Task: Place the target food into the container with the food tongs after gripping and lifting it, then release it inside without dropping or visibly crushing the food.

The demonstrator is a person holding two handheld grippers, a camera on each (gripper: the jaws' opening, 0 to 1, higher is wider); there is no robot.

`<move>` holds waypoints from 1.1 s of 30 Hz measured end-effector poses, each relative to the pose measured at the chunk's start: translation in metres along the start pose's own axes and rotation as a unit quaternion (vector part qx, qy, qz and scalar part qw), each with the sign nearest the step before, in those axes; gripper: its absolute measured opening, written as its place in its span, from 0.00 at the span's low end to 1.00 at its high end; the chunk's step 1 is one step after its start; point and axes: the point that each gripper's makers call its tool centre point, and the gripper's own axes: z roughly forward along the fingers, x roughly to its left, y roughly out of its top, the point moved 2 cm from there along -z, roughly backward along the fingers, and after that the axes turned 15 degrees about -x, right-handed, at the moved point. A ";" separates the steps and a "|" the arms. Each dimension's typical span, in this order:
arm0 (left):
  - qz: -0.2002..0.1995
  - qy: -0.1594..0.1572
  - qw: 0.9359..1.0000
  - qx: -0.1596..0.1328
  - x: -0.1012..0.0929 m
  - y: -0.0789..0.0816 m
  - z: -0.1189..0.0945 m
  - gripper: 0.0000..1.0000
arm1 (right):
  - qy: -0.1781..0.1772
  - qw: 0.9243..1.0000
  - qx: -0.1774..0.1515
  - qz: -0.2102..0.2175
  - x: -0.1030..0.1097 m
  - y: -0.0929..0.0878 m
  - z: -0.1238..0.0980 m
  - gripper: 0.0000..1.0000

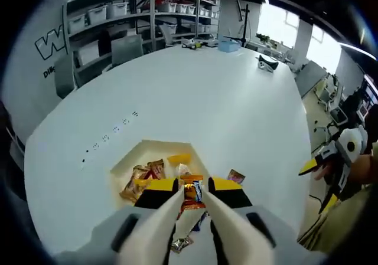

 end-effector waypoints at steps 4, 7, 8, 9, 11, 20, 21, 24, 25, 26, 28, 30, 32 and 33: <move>-0.001 0.005 1.000 0.000 0.006 0.005 0.007 0.19 | -0.002 1.000 0.000 -0.001 -0.002 0.000 -0.001 0.62; -0.002 0.008 1.000 0.000 0.014 0.008 0.013 0.19 | -0.003 1.000 0.000 0.000 -0.002 0.000 -0.001 0.62; -0.003 0.008 1.000 0.000 0.015 0.009 0.015 0.19 | -0.003 1.000 0.000 0.000 -0.002 0.000 -0.002 0.62; -0.003 0.011 1.000 -0.001 0.015 0.009 0.016 0.19 | -0.003 1.000 0.000 0.001 -0.002 -0.001 -0.002 0.62; -0.002 0.012 1.000 0.001 0.016 0.010 0.018 0.19 | -0.002 1.000 0.002 0.001 -0.002 -0.002 -0.002 0.62; -0.002 0.019 1.000 0.000 0.020 0.017 0.029 0.19 | -0.004 1.000 0.001 0.001 -0.003 -0.001 -0.003 0.61; -0.002 0.020 1.000 0.001 0.021 0.016 0.030 0.19 | -0.004 1.000 0.002 0.001 -0.002 -0.002 -0.003 0.61; -0.001 0.023 1.000 0.003 0.023 0.016 0.032 0.19 | -0.004 1.000 0.002 0.001 -0.003 -0.002 -0.003 0.61; -0.002 0.024 1.000 0.002 0.022 0.016 0.033 0.19 | -0.005 1.000 0.003 0.001 -0.003 -0.002 -0.004 0.61; -0.002 0.024 1.000 0.002 0.023 0.016 0.034 0.19 | -0.005 1.000 0.003 0.001 -0.003 -0.002 -0.004 0.61; -0.005 0.026 1.000 0.003 0.025 0.016 0.036 0.19 | -0.005 1.000 0.003 0.001 -0.003 -0.002 -0.003 0.61; -0.007 0.026 1.000 0.005 0.025 0.015 0.038 0.19 | -0.005 1.000 0.002 0.001 -0.003 -0.002 -0.003 0.61; -0.005 0.026 1.000 0.008 0.025 0.015 0.039 0.19 | -0.005 1.000 0.003 0.001 -0.003 -0.002 -0.004 0.61; -0.004 0.026 1.000 0.008 0.026 0.015 0.040 0.19 | -0.005 1.000 0.004 0.001 -0.003 -0.003 -0.004 0.61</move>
